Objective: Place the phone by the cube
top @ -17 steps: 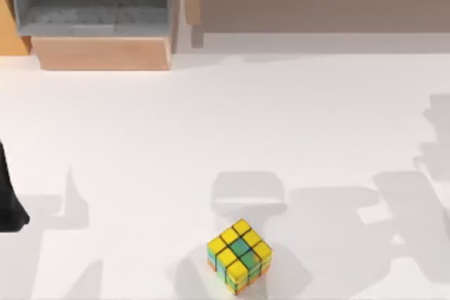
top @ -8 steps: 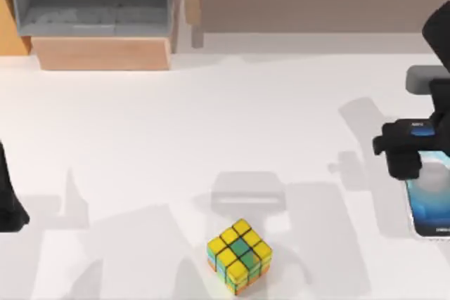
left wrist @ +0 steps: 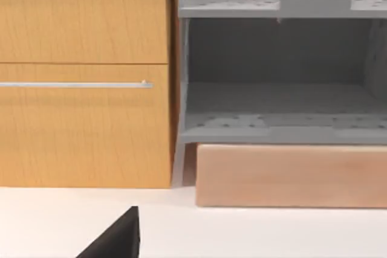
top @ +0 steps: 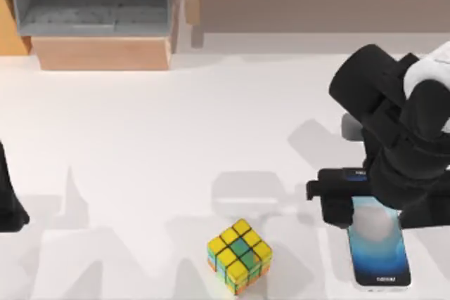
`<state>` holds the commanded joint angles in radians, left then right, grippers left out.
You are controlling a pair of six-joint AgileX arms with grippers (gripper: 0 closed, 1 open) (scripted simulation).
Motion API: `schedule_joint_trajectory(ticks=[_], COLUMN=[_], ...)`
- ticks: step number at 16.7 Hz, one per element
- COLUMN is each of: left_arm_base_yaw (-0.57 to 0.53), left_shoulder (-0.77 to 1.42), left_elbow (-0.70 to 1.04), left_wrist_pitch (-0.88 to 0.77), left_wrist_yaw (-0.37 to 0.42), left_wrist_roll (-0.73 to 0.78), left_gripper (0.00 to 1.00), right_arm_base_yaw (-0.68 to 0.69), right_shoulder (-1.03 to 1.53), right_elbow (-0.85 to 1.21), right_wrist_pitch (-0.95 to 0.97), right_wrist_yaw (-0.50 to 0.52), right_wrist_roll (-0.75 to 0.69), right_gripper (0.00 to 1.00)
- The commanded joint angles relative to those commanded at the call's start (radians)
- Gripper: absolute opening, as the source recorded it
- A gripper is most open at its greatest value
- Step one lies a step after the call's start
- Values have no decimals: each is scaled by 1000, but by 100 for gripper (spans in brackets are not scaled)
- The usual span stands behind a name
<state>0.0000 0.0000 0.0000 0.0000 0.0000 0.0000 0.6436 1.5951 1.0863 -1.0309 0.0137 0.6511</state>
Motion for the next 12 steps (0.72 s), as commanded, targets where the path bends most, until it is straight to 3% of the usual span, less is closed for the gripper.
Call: schedule_joint_trajectory(ticks=[12], left_arm_base_yaw=[0], left_shoulder=[0], left_elbow=[0], left_wrist_pitch=[0], left_wrist_yaw=[0], left_wrist_roll=[0], left_gripper=[100], right_arm_base_yaw=[34], right_shoulder=[15], right_elbow=[-4], right_wrist_pitch=[1], right_wrist_yaw=[-10], right_wrist_roll=[44], right_gripper=[0])
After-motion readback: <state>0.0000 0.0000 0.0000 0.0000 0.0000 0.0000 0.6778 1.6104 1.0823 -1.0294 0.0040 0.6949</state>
